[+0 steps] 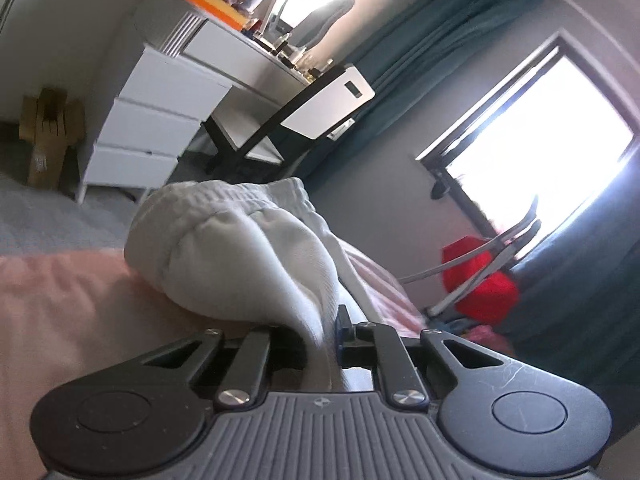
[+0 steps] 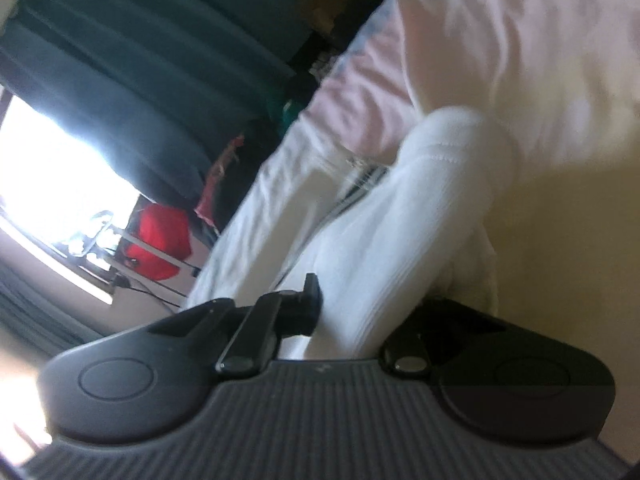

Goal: Fold clothes

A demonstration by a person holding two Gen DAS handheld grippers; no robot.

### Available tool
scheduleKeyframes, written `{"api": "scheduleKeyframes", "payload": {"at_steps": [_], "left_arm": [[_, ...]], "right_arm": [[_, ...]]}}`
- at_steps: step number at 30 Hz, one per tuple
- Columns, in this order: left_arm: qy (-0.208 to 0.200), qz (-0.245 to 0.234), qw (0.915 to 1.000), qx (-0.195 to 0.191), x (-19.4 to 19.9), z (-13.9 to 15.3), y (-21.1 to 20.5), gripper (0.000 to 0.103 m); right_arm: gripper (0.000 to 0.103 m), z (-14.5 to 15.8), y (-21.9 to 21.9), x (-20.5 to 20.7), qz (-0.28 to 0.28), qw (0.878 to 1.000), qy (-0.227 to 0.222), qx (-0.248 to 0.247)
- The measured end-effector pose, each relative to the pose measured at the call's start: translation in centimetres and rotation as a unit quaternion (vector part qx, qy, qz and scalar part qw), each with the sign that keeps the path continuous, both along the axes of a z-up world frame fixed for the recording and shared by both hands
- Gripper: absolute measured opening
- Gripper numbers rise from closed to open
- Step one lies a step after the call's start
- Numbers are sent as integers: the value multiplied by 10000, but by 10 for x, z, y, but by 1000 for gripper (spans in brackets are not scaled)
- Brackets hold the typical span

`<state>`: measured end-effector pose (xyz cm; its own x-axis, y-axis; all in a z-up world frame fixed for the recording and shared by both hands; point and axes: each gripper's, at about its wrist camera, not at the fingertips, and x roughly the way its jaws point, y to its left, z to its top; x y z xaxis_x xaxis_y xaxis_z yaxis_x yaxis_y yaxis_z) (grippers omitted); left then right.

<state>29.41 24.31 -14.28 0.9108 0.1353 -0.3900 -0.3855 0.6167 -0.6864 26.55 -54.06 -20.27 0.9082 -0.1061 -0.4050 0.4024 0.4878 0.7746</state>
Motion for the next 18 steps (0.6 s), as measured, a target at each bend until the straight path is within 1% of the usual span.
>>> {"api": "scheduleKeyframes", "payload": {"at_steps": [2, 4, 5, 9, 11, 12, 14, 15, 18], "left_arm": [[-107, -19, 9998, -185, -22, 8, 6, 12], [-129, 16, 9999, -114, -43, 15, 9, 12], [-116, 28, 9999, -54, -53, 19, 10, 12], [170, 15, 9992, -369, -87, 17, 20, 12], [485, 40, 9983, -311, -96, 17, 21, 12], [643, 53, 9975, -281, -100, 16, 21, 13], [920, 16, 9957, -146, -99, 15, 18, 13], [1058, -2, 9944, -78, -98, 15, 16, 14], [1437, -150, 9893, 181, -97, 13, 9, 20]], "right_arm": [[13, 14, -1, -5, 63, 9999, -53, -74], [13, 25, -2, -21, 62, 9999, -91, -52], [13, 26, -6, -37, 50, 9999, -103, -22], [12, 31, -15, -72, 30, 9998, -29, 215], [12, 31, -18, -90, 18, 9997, -5, 263], [12, 29, -17, -92, 16, 9997, 48, 254], [12, 17, -19, -104, 39, 9993, 158, 328], [12, 10, -20, -108, 71, 9989, 253, 400], [13, -5, -23, -112, -10, 9965, 243, 801]]}}
